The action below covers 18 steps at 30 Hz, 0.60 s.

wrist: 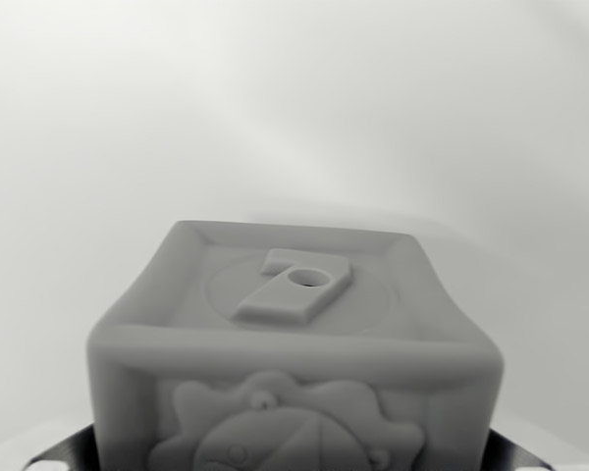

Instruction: Destack cube

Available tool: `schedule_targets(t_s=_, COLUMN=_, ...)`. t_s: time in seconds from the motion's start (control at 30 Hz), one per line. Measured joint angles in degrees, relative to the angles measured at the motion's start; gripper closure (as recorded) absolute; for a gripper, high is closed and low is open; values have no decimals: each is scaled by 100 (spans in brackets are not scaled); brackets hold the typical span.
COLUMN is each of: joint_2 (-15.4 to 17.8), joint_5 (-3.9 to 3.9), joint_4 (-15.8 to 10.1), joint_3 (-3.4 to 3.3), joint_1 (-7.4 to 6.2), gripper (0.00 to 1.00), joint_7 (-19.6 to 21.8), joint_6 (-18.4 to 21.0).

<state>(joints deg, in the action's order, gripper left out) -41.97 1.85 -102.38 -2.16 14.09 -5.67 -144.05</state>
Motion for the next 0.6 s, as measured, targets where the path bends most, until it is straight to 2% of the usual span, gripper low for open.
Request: schedule_targets(t_s=0.6, joint_2=-299, joint_5=0, joint_4=106, joint_3=19, joint_1=14, gripper=100, joint_7=-1, joint_6=-201)
